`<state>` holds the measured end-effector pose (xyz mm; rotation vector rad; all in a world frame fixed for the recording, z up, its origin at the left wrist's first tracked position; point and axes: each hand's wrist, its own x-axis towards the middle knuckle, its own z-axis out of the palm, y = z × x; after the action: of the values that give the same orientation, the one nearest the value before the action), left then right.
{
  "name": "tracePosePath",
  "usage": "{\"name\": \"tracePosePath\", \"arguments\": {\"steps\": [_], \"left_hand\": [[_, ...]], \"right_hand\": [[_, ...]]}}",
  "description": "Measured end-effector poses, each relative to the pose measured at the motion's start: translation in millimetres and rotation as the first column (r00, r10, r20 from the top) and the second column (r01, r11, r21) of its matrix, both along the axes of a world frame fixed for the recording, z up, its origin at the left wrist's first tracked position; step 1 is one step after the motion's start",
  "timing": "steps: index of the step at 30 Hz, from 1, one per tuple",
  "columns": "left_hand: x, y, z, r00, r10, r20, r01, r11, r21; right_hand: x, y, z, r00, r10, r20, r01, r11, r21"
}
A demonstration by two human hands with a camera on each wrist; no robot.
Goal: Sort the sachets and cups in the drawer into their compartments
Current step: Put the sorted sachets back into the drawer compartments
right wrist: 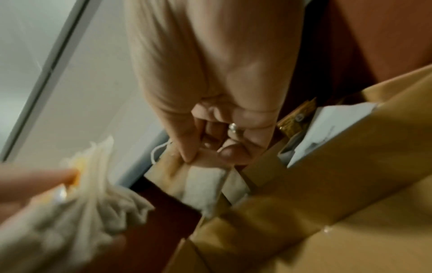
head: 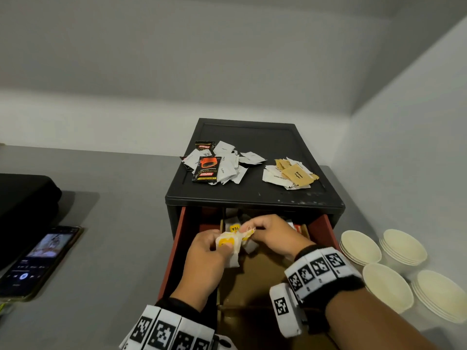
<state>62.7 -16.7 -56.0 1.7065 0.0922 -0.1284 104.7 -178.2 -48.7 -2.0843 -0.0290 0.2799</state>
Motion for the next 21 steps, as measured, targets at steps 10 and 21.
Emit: {"name": "tracePosePath", "arguments": {"steps": [10, 21], "left_hand": [[-9, -8, -3, 0.865, -0.308, 0.397, 0.225, 0.944, 0.242], [-16, -11, 3, 0.893, -0.259, 0.368, 0.280, 0.960, -0.005]], "right_hand": [[-54, -21, 40, 0.992, 0.119, -0.048, -0.091, 0.915, 0.393], [-67, -31, 45, 0.981, 0.191, -0.046, -0.152, 0.885, 0.440]]}}
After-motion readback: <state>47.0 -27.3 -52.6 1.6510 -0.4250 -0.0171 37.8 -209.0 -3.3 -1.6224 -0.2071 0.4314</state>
